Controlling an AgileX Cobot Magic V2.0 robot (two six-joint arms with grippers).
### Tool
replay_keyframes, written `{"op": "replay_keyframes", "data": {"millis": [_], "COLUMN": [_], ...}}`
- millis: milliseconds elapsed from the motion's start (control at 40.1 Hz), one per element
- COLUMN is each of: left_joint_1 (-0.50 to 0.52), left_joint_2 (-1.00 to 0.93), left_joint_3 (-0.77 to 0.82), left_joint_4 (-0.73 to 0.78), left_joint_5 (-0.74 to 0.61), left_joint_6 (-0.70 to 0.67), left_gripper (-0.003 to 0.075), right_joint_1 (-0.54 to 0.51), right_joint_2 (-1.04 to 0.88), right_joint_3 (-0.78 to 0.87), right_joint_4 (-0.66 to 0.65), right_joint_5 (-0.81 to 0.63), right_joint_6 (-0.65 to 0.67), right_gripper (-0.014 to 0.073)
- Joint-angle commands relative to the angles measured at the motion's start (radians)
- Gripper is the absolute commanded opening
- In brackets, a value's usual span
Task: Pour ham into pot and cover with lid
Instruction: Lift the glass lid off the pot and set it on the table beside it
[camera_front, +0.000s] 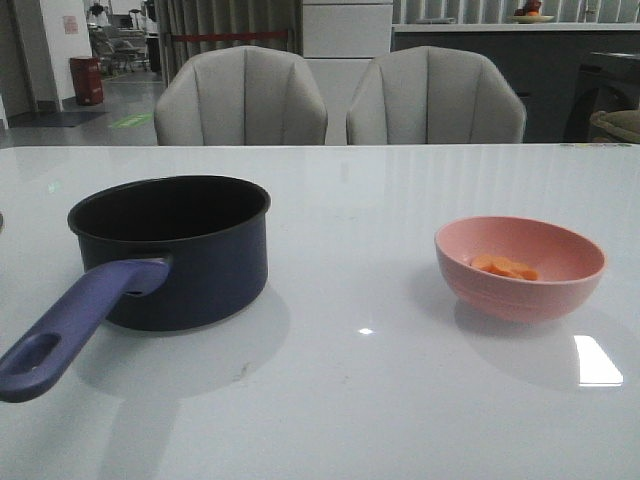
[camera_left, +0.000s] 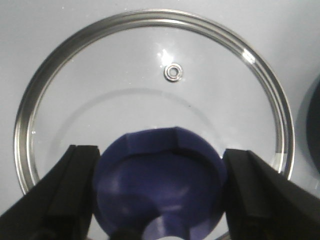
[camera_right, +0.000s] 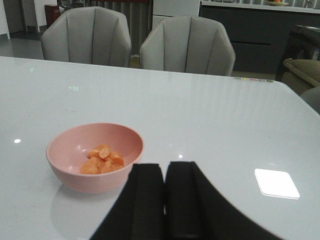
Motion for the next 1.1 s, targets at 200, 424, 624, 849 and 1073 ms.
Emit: {"op": "replay_keyframes", "data": {"millis": [200,424,624,849,1073], "left_joint_1": [0.016,0.016,0.016,0.016,0.016], "left_joint_2": [-0.016,0.043,0.054,0.054,0.052], "left_joint_3": [0.073,0.075,0.075,0.075,0.070], "left_joint_4": [-0.011,-0.011,-0.011,-0.011,-0.011], "left_joint_5": [-0.172,-0.151,-0.151,-0.145,-0.123], "left_joint_6": [0.007,0.019,0.020,0.025,0.050], "left_gripper": [0.0262,0.0283,0.0445,0.0554,0.0554], "right_joint_1": [-0.009,-0.009,-0.009,-0.009,-0.009], "right_joint_2": [-0.021,-0.021,-0.021,-0.021,-0.021], "right_joint_3": [-0.004,-0.004,-0.004,-0.004,-0.004], "right_joint_4": [-0.016,-0.016,-0.016,-0.016,-0.016], "right_joint_5": [-0.073,-0.073,-0.073,-0.073,-0.073], "right_joint_6": [-0.005,-0.005,-0.005,-0.005,-0.005], "right_gripper": [0.0146,0.0146,0.0146,0.0146,0.0146]}}
